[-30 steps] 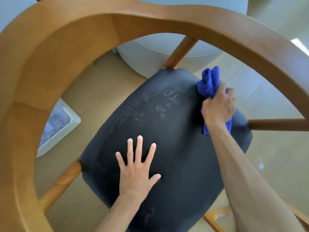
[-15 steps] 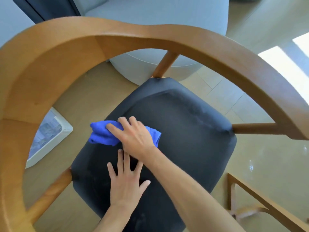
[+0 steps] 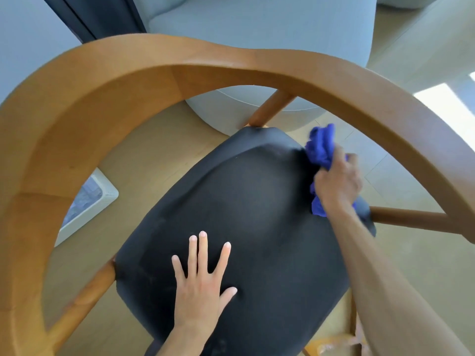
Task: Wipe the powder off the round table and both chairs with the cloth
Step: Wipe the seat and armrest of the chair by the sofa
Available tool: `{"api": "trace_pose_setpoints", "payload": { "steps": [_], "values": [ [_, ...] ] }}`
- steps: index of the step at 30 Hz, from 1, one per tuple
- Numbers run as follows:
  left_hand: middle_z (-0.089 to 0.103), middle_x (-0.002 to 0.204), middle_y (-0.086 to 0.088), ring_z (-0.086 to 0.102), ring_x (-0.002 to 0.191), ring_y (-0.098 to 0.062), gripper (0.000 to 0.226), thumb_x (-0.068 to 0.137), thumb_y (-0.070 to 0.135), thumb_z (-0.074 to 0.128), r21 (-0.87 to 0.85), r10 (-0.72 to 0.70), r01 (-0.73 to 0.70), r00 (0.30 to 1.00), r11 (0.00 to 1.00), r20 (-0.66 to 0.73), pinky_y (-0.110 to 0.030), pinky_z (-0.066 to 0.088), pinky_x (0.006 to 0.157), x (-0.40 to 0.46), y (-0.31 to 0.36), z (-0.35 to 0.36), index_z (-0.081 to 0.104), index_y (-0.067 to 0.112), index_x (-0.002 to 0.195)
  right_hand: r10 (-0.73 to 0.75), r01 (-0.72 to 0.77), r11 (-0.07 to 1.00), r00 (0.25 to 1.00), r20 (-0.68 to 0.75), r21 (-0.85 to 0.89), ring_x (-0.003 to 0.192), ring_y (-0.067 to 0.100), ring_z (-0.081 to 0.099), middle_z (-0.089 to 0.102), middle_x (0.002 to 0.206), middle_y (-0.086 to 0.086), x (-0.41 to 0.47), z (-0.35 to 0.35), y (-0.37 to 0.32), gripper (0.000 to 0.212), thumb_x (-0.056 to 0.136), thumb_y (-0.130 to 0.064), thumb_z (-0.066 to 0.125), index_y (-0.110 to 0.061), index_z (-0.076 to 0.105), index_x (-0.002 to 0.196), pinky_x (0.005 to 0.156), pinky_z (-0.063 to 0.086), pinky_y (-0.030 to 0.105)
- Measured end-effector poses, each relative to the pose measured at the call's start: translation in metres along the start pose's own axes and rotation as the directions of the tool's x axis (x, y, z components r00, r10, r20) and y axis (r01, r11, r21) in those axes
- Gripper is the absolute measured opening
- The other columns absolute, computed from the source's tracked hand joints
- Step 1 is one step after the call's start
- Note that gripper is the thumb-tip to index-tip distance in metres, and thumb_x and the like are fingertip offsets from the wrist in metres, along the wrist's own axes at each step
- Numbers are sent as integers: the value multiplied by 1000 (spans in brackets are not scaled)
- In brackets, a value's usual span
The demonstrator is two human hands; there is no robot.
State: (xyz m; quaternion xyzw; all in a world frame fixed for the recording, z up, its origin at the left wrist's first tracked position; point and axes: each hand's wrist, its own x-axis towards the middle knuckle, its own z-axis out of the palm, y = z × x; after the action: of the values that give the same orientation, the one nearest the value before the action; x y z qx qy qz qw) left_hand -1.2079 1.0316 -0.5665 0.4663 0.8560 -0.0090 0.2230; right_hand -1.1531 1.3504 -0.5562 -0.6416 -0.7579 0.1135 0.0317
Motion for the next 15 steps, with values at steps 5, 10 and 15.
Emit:
{"api": "trace_pose_setpoints", "payload": {
  "steps": [5, 10, 15],
  "values": [
    [24, 151, -28, 26, 138, -46, 109, 51, 57, 84, -17, -8, 9, 1000, 1000, 27, -70, 36, 93, 1, -1, -2, 37, 22, 143, -216, 210, 968, 976, 31, 136, 86, 35, 51, 53, 111, 12, -88, 30, -102, 56, 73, -3, 55, -19, 52, 126, 62, 46, 39],
    [32, 148, -27, 32, 135, -44, 111, 42, 56, 88, -49, -17, 19, 999, 999, 41, -69, 41, 89, 1, -3, -7, 40, 22, 137, -824, 830, 551, 525, 211, 87, 70, 29, 48, 56, 91, 8, -130, 46, -156, 50, 60, -6, 67, -21, 63, 107, 51, 38, 32],
    [27, 151, -26, 29, 138, -43, 111, 46, 55, 87, -85, -22, 26, 999, 996, 44, -69, 39, 92, 0, -2, -5, 40, 25, 142, -606, 603, 785, 795, 25, -144, 72, 34, 50, 56, 97, 15, -26, 27, -118, 53, 65, 4, 60, -17, 61, 113, 55, 42, 35]
  ]
}}
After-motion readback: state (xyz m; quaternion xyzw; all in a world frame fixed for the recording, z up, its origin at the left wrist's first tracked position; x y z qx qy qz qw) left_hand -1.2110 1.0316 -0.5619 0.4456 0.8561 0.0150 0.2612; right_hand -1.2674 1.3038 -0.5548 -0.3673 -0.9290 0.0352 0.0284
